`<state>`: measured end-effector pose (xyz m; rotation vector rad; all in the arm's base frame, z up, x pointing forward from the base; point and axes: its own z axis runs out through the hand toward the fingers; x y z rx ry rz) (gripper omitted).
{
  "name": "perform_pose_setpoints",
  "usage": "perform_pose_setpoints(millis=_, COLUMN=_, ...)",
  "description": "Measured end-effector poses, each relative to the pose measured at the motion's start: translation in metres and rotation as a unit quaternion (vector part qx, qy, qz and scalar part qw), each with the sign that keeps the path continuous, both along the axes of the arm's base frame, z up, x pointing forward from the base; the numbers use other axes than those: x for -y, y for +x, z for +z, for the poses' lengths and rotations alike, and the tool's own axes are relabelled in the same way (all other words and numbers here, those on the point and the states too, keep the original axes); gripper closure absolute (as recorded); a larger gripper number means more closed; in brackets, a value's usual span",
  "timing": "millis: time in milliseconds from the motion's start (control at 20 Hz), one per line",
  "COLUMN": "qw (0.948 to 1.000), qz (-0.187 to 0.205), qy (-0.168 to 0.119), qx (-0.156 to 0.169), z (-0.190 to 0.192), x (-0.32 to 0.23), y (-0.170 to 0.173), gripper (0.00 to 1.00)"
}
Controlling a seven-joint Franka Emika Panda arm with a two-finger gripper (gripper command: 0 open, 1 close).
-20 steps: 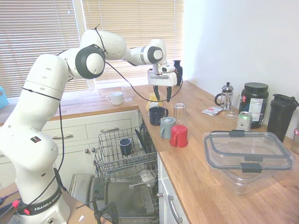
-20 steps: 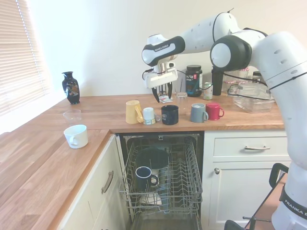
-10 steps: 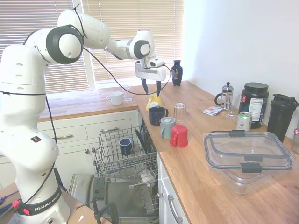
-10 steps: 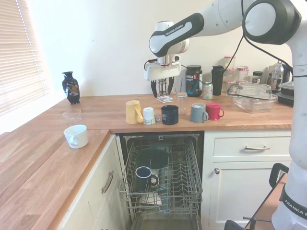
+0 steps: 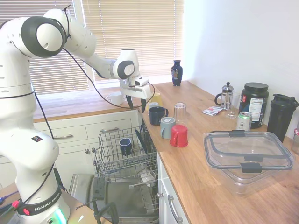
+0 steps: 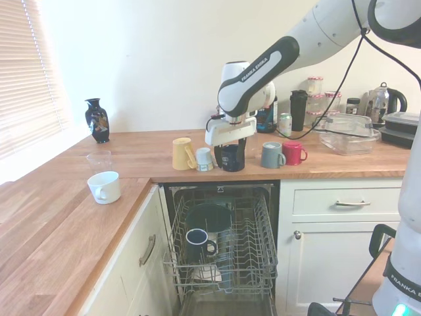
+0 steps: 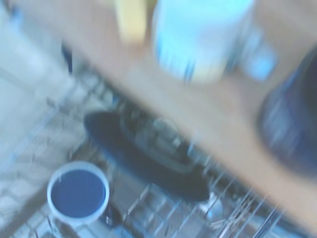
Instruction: Unload a mug from dishwasher
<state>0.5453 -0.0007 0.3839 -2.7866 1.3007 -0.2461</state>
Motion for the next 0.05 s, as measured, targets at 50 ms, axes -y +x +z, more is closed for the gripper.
perform_pose_setpoints(millis=50, qw=1.0000, qz=0.000, qy=-0.001, qx=-0.001, z=-0.0130, x=-0.0022, y=-0.0119, gripper=0.00)
